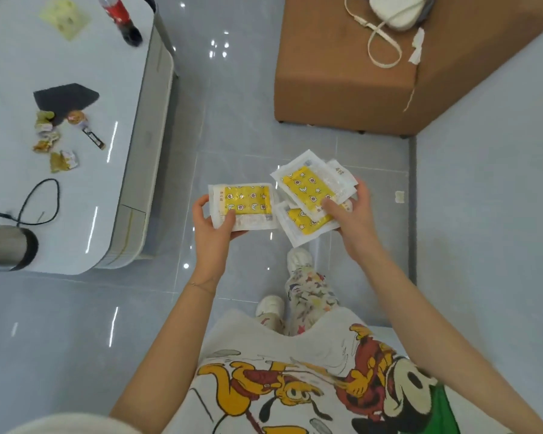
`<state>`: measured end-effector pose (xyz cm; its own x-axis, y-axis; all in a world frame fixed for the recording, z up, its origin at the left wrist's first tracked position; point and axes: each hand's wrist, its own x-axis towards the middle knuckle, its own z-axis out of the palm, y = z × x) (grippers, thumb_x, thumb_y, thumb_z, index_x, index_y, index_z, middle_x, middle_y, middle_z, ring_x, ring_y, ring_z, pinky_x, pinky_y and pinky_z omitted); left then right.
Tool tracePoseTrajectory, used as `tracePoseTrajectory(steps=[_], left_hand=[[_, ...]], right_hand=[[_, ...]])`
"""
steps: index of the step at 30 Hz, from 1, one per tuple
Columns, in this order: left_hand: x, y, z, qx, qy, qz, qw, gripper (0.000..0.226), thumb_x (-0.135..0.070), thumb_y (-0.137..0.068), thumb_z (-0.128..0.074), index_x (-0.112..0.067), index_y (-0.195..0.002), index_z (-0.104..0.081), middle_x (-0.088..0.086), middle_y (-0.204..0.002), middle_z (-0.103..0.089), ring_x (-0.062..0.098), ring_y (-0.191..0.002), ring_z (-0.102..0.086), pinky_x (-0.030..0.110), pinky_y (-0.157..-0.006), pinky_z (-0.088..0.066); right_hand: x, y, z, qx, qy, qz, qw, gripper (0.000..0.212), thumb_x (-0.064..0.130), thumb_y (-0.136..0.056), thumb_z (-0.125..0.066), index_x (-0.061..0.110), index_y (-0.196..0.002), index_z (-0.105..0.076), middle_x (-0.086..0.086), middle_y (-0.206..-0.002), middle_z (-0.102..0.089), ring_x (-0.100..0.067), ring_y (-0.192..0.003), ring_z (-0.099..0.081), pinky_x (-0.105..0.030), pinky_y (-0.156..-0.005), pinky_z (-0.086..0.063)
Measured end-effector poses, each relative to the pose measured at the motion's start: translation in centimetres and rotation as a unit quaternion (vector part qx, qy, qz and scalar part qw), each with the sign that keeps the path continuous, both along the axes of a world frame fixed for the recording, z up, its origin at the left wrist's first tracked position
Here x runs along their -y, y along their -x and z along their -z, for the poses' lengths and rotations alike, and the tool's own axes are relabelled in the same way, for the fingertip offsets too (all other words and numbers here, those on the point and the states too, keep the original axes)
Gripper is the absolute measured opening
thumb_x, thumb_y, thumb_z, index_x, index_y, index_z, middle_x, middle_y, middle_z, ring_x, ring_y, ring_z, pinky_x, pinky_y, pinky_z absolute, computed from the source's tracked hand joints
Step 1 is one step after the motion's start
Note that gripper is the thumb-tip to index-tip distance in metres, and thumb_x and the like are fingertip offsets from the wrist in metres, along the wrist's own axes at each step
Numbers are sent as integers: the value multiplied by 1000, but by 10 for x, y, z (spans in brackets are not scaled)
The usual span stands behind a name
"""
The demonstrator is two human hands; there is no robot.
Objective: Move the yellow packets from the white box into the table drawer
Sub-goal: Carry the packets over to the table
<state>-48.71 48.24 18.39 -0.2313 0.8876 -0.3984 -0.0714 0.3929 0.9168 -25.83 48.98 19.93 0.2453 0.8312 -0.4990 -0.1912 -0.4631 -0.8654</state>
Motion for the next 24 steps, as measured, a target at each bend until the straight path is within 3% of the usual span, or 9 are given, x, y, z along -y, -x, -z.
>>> tracePoseTrajectory(steps=[8,14,19,24], left_hand=[[-56,13,-4,42,12,-190,981,44,-9,-95,-57,-22,-131,-33,-8,-110,-62,12,-94,-70,31,-71,-59],[-83,54,-3,61,10,-304,951,44,-7,-95,-56,-20,-130,-34,-5,-113,-59,16,-94,-69,31,-70,-59],[-109,115,4,73,1,-369,926,46,-8,-94,-58,-16,-134,-37,10,-127,-56,25,-105,-66,34,-73,-59],[-144,176,7,91,-10,-412,907,40,-6,-95,-54,-20,-129,-38,9,-123,-59,22,-101,-68,33,-72,-58]], right_hand=[[-116,17,-7,-11,1,-149,989,53,4,-87,-66,40,-118,-43,8,-112,-62,-24,-105,-66,-41,-75,-58],[-191,68,-13,-26,9,-221,975,54,4,-88,-64,36,-125,-40,6,-118,-60,-21,-102,-66,-26,-62,-55],[-263,131,-20,9,-38,-315,948,56,-1,-87,-63,26,-130,-39,9,-112,-60,-8,-96,-66,-26,-66,-56],[-332,199,-22,-32,-14,-335,942,59,-2,-89,-61,22,-136,-36,1,-122,-59,-18,-101,-67,-32,-71,-57]])
